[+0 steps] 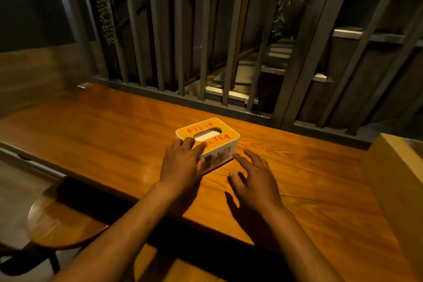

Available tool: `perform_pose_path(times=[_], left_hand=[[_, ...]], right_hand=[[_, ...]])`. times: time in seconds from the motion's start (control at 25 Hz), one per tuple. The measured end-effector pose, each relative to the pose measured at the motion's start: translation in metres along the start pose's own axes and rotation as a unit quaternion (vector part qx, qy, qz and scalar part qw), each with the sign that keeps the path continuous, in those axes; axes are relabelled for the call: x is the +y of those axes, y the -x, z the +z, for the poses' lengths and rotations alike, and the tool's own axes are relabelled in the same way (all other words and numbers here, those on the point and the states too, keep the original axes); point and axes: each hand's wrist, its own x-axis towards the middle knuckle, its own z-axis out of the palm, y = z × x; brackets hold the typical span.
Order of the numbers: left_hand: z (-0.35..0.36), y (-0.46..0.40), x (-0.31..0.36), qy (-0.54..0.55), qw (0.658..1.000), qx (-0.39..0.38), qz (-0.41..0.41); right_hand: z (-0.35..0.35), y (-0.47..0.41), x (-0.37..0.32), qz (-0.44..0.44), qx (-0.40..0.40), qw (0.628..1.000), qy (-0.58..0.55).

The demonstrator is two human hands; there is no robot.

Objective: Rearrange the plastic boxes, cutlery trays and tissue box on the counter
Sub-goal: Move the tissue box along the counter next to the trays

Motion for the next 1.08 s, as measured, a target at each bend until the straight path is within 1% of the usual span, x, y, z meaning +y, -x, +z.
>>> perform_pose_path(times=[0.08,0.12,0.16,0.24,0.28,0.32,0.4,0.48,0.56,0.64,0.72,0.8,0.92,1.0,1.08], left_hand=[[-0.006,0.009,0.019,0.069,0.997,0.013,0.028],[-0.007,0.012,0.024,0.122,0.992,0.016,0.015],[-0.006,0.011,0.025,0.178,0.984,0.024,-0.014],[0.0,0.003,0.016,0.24,0.966,0.042,-0.09],[0.003,-0.002,0.009,0.264,0.956,0.026,-0.125],[0.005,-0.004,0.006,0.297,0.943,-0.008,-0.147],[0.006,-0.001,0.014,0.353,0.922,-0.062,-0.148],[0.005,0.008,0.039,0.356,0.923,-0.076,-0.125],[0.007,0.021,0.073,0.337,0.932,-0.077,-0.109],[0.008,0.034,0.117,0.312,0.943,-0.075,-0.092],[0.007,0.046,0.169,0.283,0.954,-0.082,-0.061],[0.007,0.055,0.217,0.254,0.962,-0.094,-0.029],[0.004,0.061,0.273,0.219,0.968,-0.124,0.009],[0.004,0.063,0.3,0.208,0.967,-0.139,0.04],[0.006,0.059,0.319,0.181,0.971,-0.143,0.067]], right_hand=[[-0.002,-0.001,-0.003,-0.008,-0.002,1.0,-0.011],[-0.003,-0.001,-0.004,-0.008,-0.011,1.0,-0.013],[-0.005,0.0,-0.004,-0.008,-0.024,1.0,-0.012],[-0.005,0.003,-0.002,-0.008,-0.052,0.999,-0.006],[-0.004,0.005,-0.002,-0.009,-0.061,0.998,0.0],[-0.003,0.009,-0.002,-0.008,-0.063,0.998,0.006],[-0.003,0.018,0.0,-0.001,-0.046,0.999,0.011],[-0.011,0.031,0.009,0.017,0.002,1.0,0.004],[-0.025,0.049,0.028,0.03,0.051,0.998,0.003],[-0.046,0.073,0.055,0.05,0.08,0.996,0.009],[-0.075,0.098,0.088,0.065,0.094,0.993,0.038],[-0.112,0.119,0.117,0.085,0.074,0.99,0.088],[-0.164,0.135,0.149,0.114,-0.013,0.978,0.177],[-0.186,0.135,0.165,0.096,-0.045,0.964,0.243],[-0.203,0.13,0.179,0.066,-0.062,0.954,0.287]])
